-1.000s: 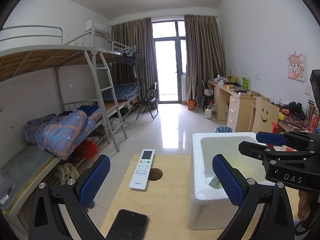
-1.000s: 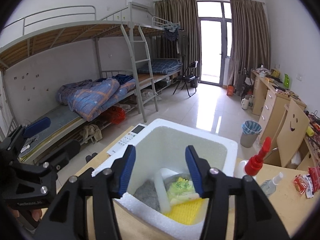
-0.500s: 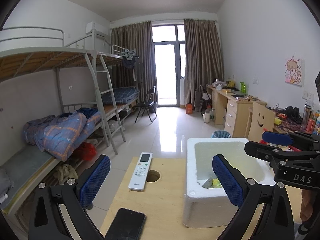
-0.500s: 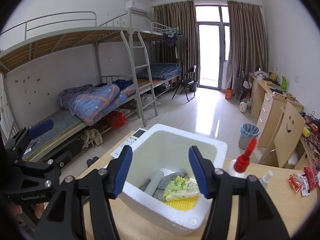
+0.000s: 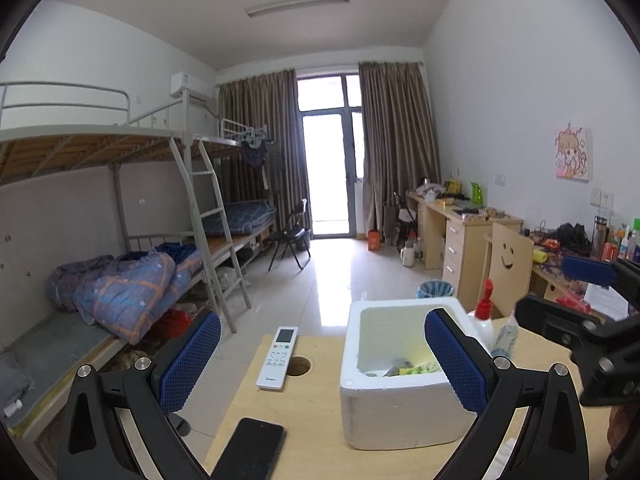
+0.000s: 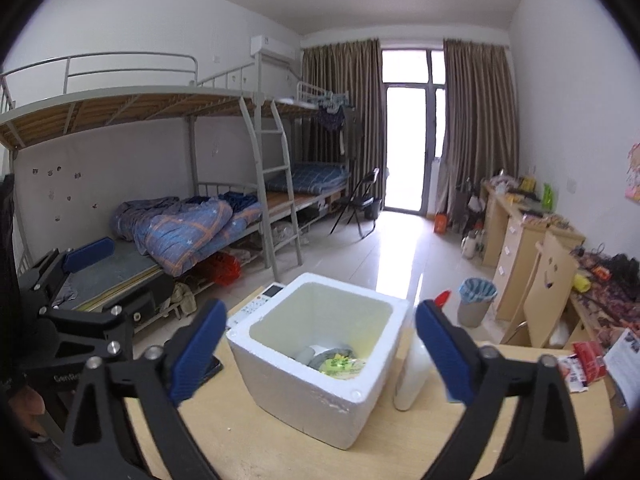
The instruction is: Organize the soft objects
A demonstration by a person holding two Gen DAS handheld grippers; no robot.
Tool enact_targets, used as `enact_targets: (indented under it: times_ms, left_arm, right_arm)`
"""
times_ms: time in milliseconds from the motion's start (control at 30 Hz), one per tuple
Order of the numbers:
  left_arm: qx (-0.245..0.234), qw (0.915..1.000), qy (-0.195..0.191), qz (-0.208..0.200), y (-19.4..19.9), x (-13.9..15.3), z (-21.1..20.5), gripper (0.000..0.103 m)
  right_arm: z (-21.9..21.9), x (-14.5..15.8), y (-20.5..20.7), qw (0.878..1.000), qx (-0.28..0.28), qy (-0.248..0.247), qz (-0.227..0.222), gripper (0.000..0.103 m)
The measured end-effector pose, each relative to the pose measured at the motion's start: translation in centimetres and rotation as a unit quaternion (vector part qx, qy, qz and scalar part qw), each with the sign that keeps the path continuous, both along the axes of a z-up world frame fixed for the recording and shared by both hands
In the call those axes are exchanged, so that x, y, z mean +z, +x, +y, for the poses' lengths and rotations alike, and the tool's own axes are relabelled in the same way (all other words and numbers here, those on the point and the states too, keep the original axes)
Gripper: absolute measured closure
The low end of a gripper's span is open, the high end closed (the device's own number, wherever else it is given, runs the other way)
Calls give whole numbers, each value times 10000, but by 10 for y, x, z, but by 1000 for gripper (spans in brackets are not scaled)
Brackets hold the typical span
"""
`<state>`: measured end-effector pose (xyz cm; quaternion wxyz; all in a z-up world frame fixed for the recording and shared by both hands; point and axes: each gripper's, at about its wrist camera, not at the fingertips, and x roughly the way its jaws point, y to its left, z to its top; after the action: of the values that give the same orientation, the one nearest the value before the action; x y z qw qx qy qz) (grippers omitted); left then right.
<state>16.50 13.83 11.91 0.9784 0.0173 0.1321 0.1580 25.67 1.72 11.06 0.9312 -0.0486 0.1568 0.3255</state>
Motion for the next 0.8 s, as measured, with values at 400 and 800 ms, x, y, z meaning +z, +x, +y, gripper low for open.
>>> enact_targets:
  times_ms: [400, 800]
  left_arm:
    - [-89, 9997, 148, -167, -46, 12, -34, 1]
    - [-267, 9991, 190, -271, -81, 10, -60, 1]
  right_arm:
    - [-35, 7, -47, 9988, -127, 117, -452, 1]
    - [-72, 0, -86, 9983, -254, 305, -436, 1]
